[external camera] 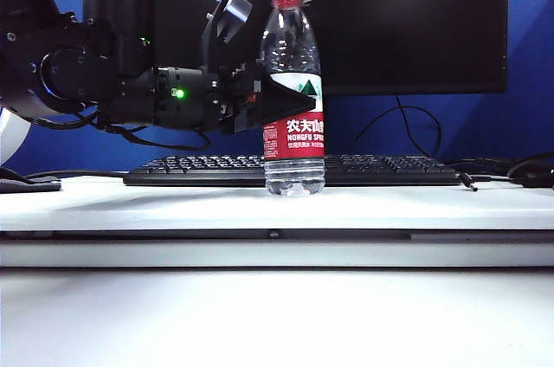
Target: Unscrew the cap from the plastic bottle on the table.
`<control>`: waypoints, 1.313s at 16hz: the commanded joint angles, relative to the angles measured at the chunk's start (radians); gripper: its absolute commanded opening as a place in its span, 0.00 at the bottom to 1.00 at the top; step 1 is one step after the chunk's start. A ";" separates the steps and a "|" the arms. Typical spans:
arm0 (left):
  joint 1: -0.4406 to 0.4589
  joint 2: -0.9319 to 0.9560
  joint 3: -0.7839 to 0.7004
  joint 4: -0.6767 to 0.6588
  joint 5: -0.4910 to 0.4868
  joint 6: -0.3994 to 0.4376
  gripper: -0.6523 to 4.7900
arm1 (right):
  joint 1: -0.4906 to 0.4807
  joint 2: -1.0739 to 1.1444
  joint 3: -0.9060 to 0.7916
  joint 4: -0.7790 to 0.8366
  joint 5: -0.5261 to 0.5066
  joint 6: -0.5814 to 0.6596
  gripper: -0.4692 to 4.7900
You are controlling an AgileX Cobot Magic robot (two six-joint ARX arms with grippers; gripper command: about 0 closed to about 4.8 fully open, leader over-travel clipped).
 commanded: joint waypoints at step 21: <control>-0.010 -0.001 0.001 -0.061 0.023 0.087 0.67 | -0.182 -0.297 -0.053 -0.550 -0.141 -0.150 0.42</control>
